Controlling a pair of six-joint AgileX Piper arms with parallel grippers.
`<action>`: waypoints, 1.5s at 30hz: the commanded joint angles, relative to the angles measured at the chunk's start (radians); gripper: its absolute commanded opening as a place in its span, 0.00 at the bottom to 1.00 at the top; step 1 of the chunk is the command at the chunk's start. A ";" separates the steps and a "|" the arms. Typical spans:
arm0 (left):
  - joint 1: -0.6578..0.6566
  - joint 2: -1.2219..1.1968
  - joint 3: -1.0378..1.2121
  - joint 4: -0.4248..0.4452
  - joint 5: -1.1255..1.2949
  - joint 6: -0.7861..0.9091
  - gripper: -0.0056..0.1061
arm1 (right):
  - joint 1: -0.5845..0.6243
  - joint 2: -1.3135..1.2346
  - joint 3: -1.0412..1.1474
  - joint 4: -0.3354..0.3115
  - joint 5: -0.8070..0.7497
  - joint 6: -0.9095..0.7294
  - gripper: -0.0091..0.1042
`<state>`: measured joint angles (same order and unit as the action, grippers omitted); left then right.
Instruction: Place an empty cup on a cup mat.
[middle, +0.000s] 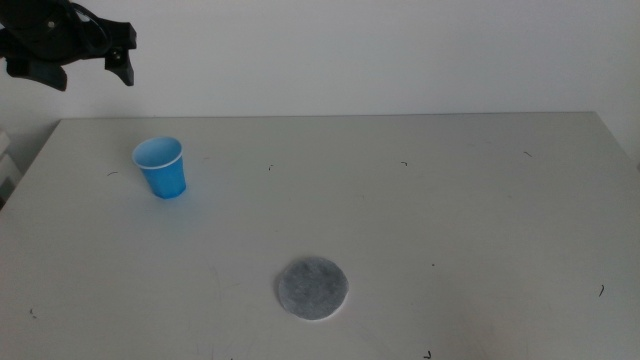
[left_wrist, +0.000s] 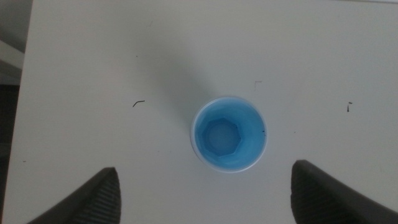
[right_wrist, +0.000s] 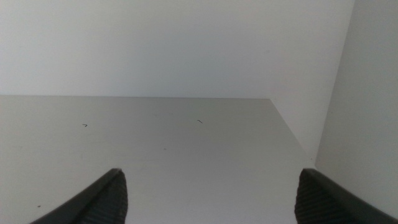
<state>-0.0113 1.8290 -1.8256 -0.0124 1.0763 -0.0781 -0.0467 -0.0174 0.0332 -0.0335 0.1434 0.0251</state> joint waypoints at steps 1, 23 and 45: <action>0.002 -0.027 -0.032 0.033 -0.038 -0.010 0.99 | 0.002 -0.019 -0.012 -0.009 -0.078 -0.008 0.91; 0.002 0.227 -0.032 0.041 -0.133 0.001 0.99 | 0.002 -0.019 -0.012 -0.009 -0.078 -0.008 0.91; 0.000 0.323 -0.032 0.002 -0.216 0.026 0.09 | 0.002 -0.019 -0.012 -0.009 -0.078 -0.008 0.91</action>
<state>-0.0113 2.2228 -1.8276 0.0000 0.8800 -0.0588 -0.0467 -0.0174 0.0332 -0.0335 0.1434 0.0251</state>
